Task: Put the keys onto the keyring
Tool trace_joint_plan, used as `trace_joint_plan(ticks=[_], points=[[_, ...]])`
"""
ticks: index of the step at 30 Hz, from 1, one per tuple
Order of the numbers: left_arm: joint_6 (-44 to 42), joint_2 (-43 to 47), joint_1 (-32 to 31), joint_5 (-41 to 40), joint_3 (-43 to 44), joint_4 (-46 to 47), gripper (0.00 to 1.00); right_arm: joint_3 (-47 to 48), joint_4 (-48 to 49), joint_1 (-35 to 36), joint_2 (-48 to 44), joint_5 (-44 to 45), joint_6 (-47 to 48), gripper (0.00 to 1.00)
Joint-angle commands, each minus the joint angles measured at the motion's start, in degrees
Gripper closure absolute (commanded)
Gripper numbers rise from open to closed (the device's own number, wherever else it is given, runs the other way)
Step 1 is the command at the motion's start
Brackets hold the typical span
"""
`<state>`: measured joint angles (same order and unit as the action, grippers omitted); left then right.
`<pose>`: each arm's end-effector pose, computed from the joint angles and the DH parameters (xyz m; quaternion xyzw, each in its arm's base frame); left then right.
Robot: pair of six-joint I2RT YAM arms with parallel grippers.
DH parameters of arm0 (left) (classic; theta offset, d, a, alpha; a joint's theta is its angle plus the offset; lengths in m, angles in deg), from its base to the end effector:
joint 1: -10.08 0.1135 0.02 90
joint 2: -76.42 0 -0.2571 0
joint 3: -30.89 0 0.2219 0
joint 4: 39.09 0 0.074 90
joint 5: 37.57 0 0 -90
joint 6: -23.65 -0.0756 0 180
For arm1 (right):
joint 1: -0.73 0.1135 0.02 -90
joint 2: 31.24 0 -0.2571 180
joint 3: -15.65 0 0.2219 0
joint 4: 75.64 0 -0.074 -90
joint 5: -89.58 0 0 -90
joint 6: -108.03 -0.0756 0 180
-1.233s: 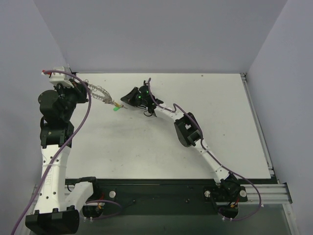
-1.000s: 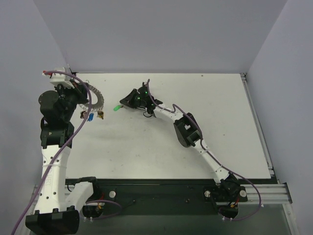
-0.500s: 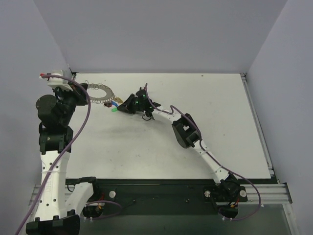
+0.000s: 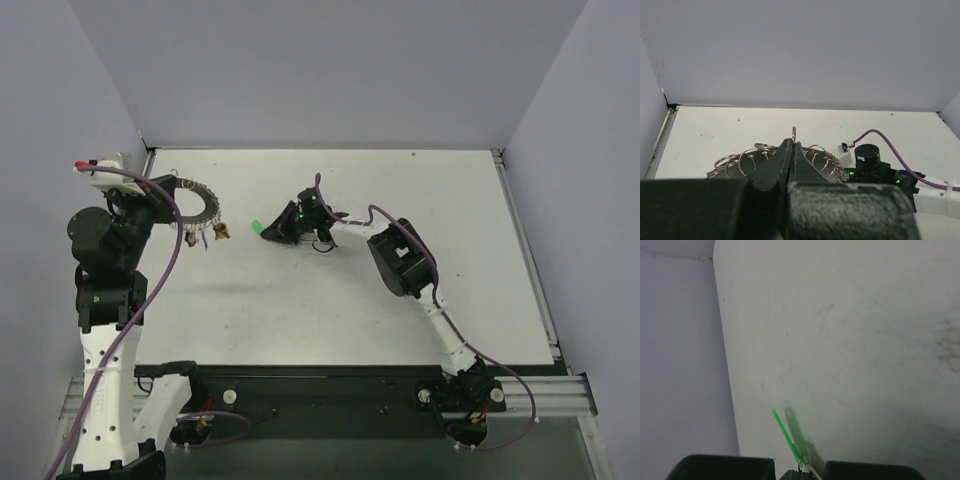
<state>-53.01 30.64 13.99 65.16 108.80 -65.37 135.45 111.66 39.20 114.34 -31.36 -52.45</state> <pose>0.1763 -0.0046 0.4308 -0.0185 0.6708 -0.1347 0.7291 0.4171 0.3810 0.1183 0.0658 0.7947 0.5842 0.1511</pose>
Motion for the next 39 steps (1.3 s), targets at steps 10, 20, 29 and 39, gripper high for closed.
trace_joint_plan(ticks=[10,20,29,39], points=[[1.07,2.27,-0.39,1.86,-1.74,2.06,1.0,-29.14,-3.21,-1.13,-27.34,-2.72,10.62,1.0],[-1.21,0.17,-0.65,-0.07,-3.77,1.8,1.0,-15.28,-21.48,1.07,-30.1,7.73,30.39,0.7],[-2.53,-0.36,-0.83,-0.87,-6.05,3.12,1.0,3.01,-30.09,4.05,-14.46,11.42,31.0,0.48],[-2.88,-0.19,-0.91,0.36,-6.93,3.56,1.0,11.28,-34.15,8.8,-7.69,28.03,37.86,0.49]])
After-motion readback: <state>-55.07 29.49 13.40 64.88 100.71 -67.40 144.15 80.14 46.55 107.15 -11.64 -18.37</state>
